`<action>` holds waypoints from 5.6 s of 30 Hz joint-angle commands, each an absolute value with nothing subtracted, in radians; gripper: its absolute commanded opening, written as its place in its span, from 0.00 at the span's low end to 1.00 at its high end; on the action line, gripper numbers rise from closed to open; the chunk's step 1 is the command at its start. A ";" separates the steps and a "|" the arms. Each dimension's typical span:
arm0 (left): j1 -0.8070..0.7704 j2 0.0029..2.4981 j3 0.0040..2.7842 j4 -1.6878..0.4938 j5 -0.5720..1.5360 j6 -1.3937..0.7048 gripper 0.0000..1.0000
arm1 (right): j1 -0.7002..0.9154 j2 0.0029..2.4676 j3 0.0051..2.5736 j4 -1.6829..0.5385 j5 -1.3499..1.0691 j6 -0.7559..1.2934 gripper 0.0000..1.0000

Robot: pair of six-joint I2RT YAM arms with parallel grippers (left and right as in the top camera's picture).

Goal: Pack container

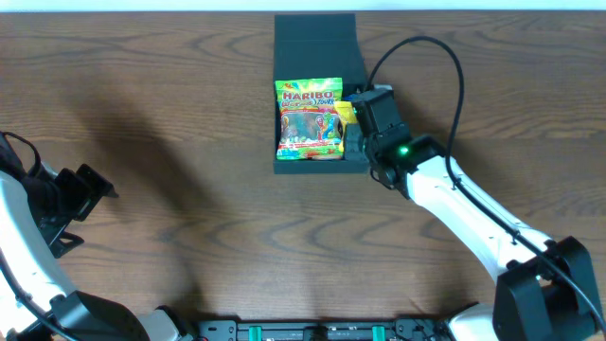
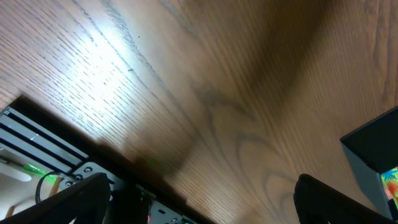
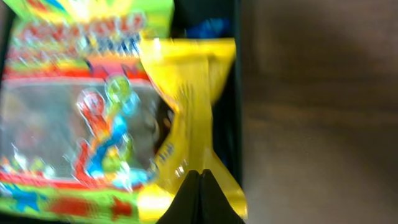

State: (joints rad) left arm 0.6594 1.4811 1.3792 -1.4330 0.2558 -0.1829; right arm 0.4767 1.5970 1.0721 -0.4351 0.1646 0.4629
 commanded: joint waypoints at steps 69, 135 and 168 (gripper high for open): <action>0.663 1.478 1.390 -1.435 0.252 -0.183 0.95 | 0.557 1.739 1.039 -0.515 -0.187 0.620 0.02; 0.663 1.478 1.390 -1.436 0.252 -0.183 0.95 | 0.238 1.540 1.032 -0.771 -0.117 0.570 0.34; 0.663 1.478 1.390 -1.435 0.252 -0.183 0.95 | 0.306 1.655 1.032 -0.591 -0.086 0.121 0.01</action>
